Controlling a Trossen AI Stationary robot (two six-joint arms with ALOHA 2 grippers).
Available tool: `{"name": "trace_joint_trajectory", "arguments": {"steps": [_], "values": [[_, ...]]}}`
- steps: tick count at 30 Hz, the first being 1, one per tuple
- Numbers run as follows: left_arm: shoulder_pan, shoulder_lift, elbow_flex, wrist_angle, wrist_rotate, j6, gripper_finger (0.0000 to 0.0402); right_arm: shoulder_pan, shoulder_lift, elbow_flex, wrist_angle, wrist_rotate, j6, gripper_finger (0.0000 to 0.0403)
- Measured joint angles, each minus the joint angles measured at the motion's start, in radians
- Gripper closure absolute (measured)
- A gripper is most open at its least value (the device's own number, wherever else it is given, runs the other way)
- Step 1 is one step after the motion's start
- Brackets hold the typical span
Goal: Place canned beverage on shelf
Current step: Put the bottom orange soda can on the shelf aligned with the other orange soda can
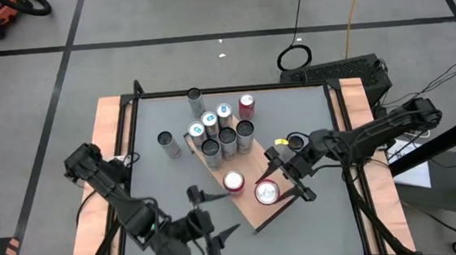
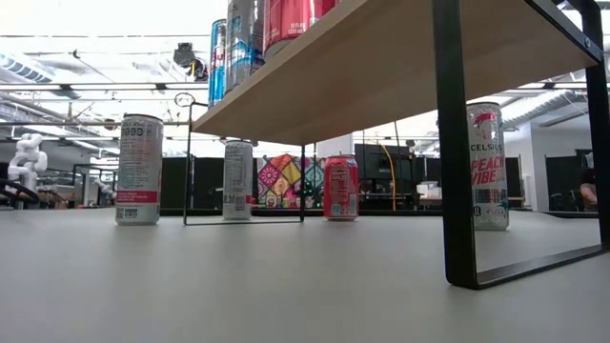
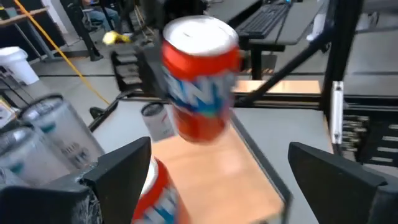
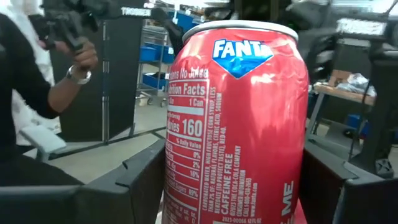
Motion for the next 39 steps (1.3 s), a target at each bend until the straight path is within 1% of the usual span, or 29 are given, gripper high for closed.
{"name": "trace_joint_trajectory", "arguments": {"steps": [5, 7, 10, 13, 15, 19, 21, 23, 28, 30, 37, 39], "values": [[-0.086, 0.000, -0.091, 0.133, -0.073, -0.018, 0.0022, -0.021, 0.014, -0.001, 0.023, -0.072, 0.000, 0.0149], [-0.111, 0.000, -0.117, 0.161, -0.094, -0.024, 0.0022, -0.030, 0.016, -0.021, 0.056, -0.097, -0.001, 0.0149], [-0.133, 0.000, -0.146, 0.174, -0.123, -0.070, 0.0022, -0.044, 0.018, -0.074, 0.158, -0.096, 0.011, 0.0149], [-0.135, 0.000, -0.181, 0.184, -0.131, -0.114, 0.0022, -0.059, 0.020, -0.141, 0.307, -0.091, 0.057, 0.0149], [-0.135, 0.000, -0.199, 0.184, -0.132, -0.134, 0.0022, -0.067, 0.019, -0.170, 0.366, -0.069, 0.075, 0.0149], [-0.129, 0.000, -0.250, 0.224, -0.133, -0.151, 0.0022, -0.081, 0.022, -0.182, 0.383, -0.064, 0.073, 0.0149], [-0.127, 0.000, -0.277, 0.249, -0.133, -0.151, 0.0022, -0.088, 0.042, -0.182, 0.401, -0.046, 0.073, 0.0149], [-0.127, 0.000, -0.305, 0.303, -0.133, -0.150, 0.0022, -0.099, 0.063, -0.182, 0.404, -0.040, 0.084, 0.0149], [-0.125, -0.001, -0.362, 0.390, -0.137, -0.151, 0.0022, -0.120, 0.140, -0.182, 0.510, -0.038, 0.114, 0.0149], [-0.125, -0.001, -0.374, 0.418, -0.141, -0.150, 0.0022, -0.128, 0.163, -0.182, 0.532, -0.038, 0.114, 0.0149], [-0.129, -0.001, -0.378, 0.420, -0.141, -0.150, 0.0022, -0.134, 0.243, -0.182, 0.608, -0.033, 0.106, 0.0149], [-0.129, -0.001, -0.378, 0.421, -0.141, -0.150, 0.0022, -0.134, 0.265, -0.182, 0.631, -0.017, 0.109, 0.0149]]}}
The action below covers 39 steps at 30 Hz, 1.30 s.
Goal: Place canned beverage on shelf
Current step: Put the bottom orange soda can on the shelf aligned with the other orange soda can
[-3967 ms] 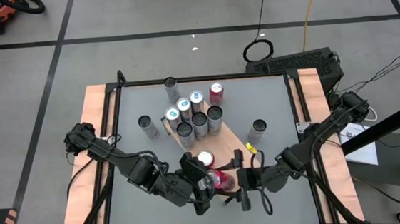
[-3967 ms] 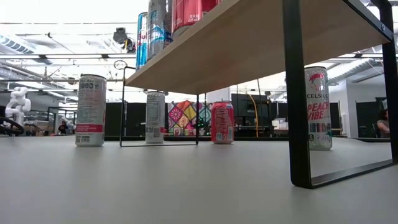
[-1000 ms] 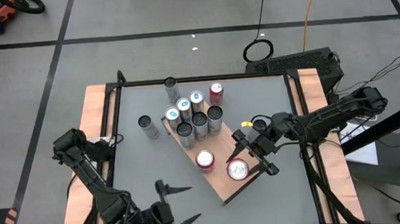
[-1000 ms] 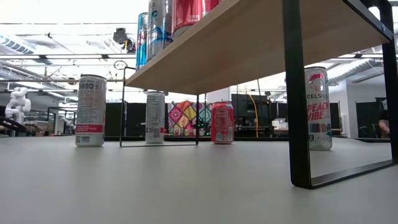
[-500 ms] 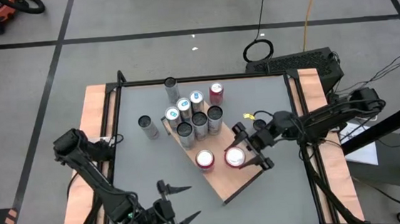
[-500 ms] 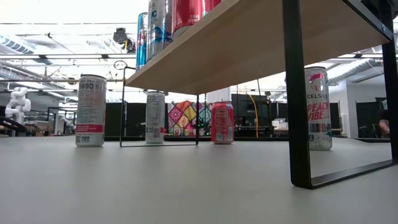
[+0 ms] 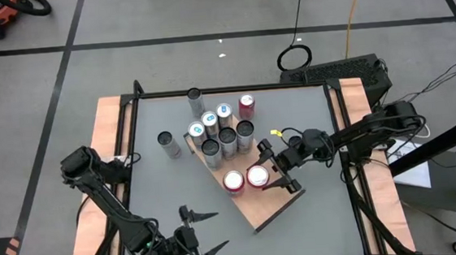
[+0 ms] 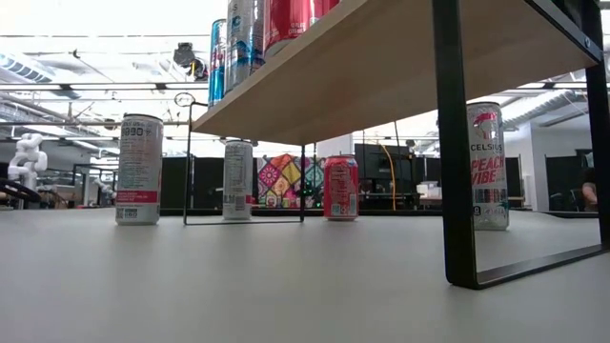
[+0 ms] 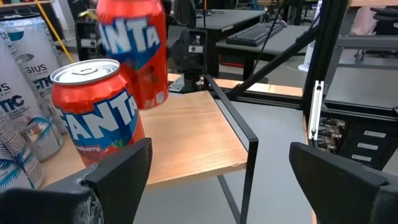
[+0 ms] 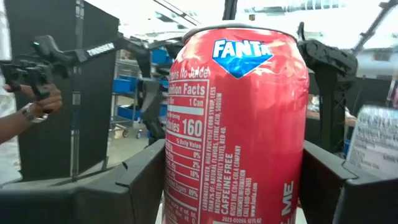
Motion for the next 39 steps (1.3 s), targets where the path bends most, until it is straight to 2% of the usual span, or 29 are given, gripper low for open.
{"name": "trace_joint_trajectory", "arguments": {"steps": [13, 39], "values": [[0.000, 0.000, 0.000, -0.002, 0.001, 0.000, 0.0022, -0.030, 0.027, 0.000, -0.003, 0.000, 0.001, 0.0149], [0.004, 0.000, 0.000, -0.010, 0.009, -0.002, 0.0022, -0.042, 0.026, 0.000, -0.160, -0.001, -0.041, 0.0149]]}}
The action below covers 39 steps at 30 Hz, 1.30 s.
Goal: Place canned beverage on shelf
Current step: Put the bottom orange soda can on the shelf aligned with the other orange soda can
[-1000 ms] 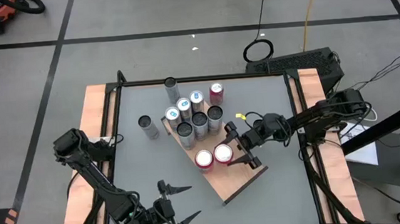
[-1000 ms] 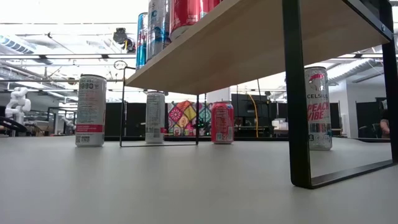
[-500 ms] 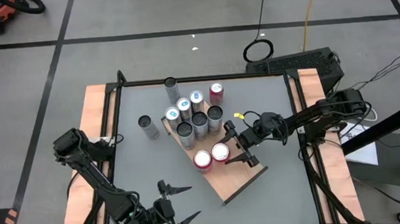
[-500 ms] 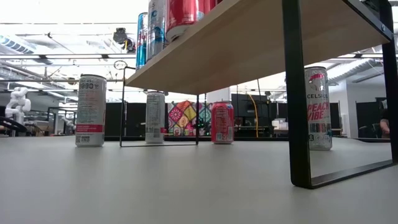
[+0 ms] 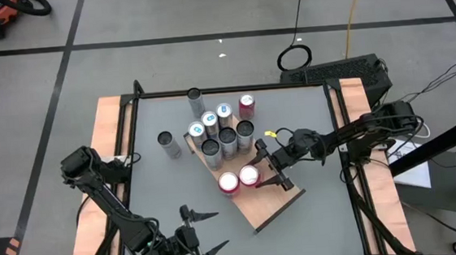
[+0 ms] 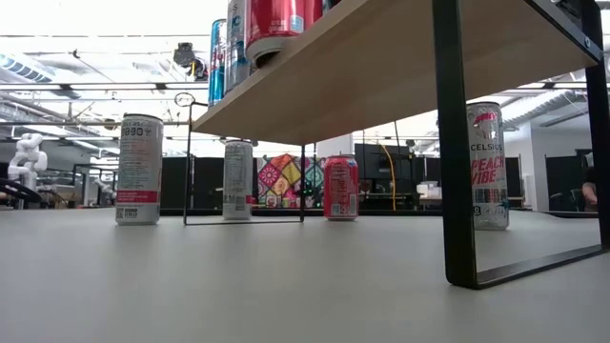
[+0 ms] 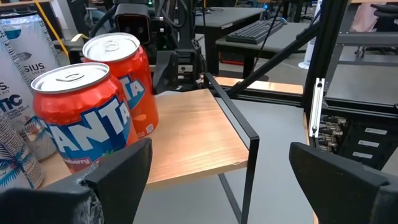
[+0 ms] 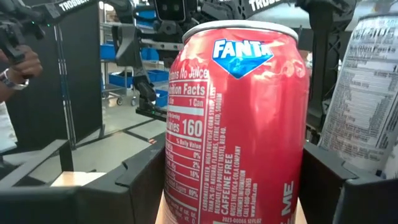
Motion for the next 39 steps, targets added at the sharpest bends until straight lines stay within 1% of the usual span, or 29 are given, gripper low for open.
{"name": "trace_joint_trajectory", "arguments": {"steps": [6, 10, 14, 17, 21, 25, 28, 34, 36, 39], "values": [[0.012, 0.000, 0.000, -0.009, 0.000, -0.020, 0.0022, -0.001, 0.000, 0.000, -0.025, 0.000, -0.019, 0.0149], [0.033, 0.000, 0.001, -0.089, 0.000, -0.099, 0.0022, -0.001, -0.001, 0.001, -0.032, 0.002, -0.018, 0.0147], [0.054, 0.000, 0.001, -0.186, -0.011, -0.212, 0.0022, -0.002, -0.002, 0.001, -0.040, 0.012, -0.016, 0.0131], [0.064, 0.000, 0.001, -0.224, -0.015, -0.258, 0.0022, -0.006, -0.002, 0.002, -0.048, 0.031, -0.002, 0.0112], [0.078, 0.000, 0.001, -0.250, -0.019, -0.285, 0.0022, -0.019, -0.002, 0.003, -0.066, 0.030, 0.007, 0.0095], [0.088, 0.000, 0.001, -0.258, -0.019, -0.287, 0.0022, -0.025, -0.002, 0.003, -0.087, 0.029, 0.009, 0.0093], [0.092, 0.000, 0.001, -0.273, -0.019, -0.287, 0.0022, -0.025, -0.019, 0.002, -0.134, 0.030, 0.008, 0.0093], [0.102, 0.000, 0.001, -0.299, -0.018, -0.312, 0.0026, -0.025, -0.133, 0.001, -0.297, 0.038, 0.002, 0.0093], [0.106, 0.000, 0.001, -0.302, -0.018, -0.313, 0.0037, -0.025, -0.182, 0.001, -0.358, 0.040, 0.000, 0.0093], [0.106, 0.000, 0.001, -0.302, -0.018, -0.313, 0.0058, -0.025, -0.257, 0.001, -0.464, 0.077, -0.003, 0.0093]]}}
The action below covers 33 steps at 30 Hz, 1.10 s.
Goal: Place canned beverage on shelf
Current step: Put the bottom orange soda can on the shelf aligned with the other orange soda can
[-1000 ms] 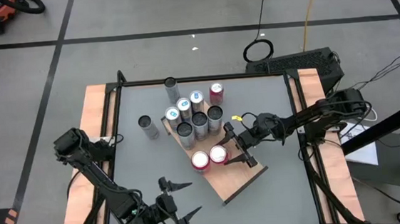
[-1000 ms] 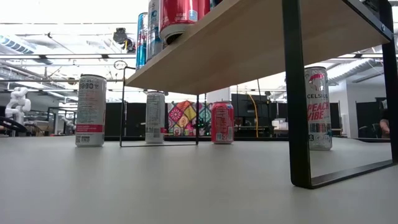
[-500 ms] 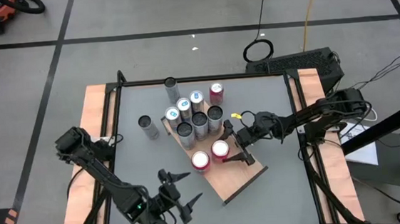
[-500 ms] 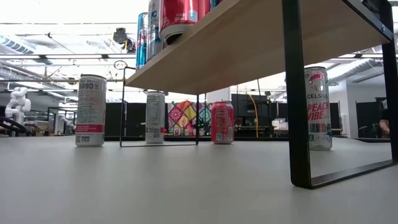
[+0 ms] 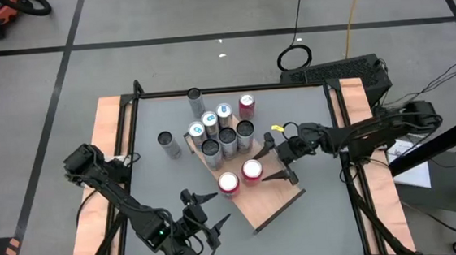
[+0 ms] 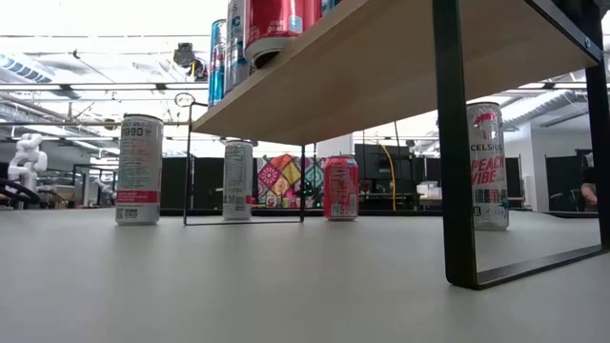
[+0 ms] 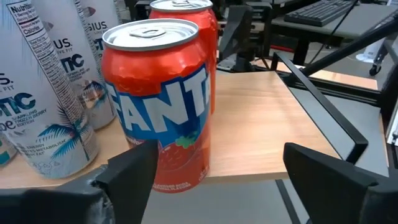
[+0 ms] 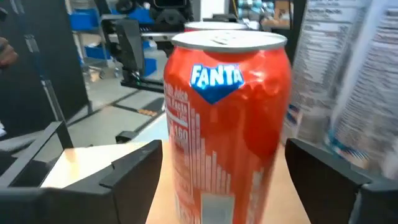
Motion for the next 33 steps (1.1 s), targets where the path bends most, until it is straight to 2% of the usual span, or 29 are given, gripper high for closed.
{"name": "trace_joint_trajectory", "arguments": {"steps": [8, 12, 15, 19, 26, 33], "values": [[-0.001, 0.000, 0.000, -0.041, -0.002, -0.045, 0.0108, 0.000, -0.146, 0.000, -0.249, 0.110, -0.021, 0.0093], [0.003, 0.000, 0.000, -0.079, -0.016, -0.079, 0.0124, 0.006, -0.155, 0.000, -0.276, 0.115, -0.020, 0.0106], [0.016, 0.000, 0.000, -0.077, -0.017, -0.079, 0.0139, 0.019, -0.144, 0.000, -0.271, 0.124, -0.025, 0.0132], [0.043, 0.000, 0.000, -0.077, -0.013, -0.078, 0.0160, 0.036, -0.140, 0.000, -0.268, 0.190, -0.043, 0.0179], [0.064, 0.000, 0.000, -0.074, 0.018, -0.049, 0.0182, 0.040, -0.140, 0.000, -0.259, 0.191, -0.068, 0.0259], [0.065, 0.000, 0.000, -0.073, 0.018, -0.049, 0.0185, 0.040, -0.140, 0.000, -0.252, 0.189, -0.094, 0.0320]]}}
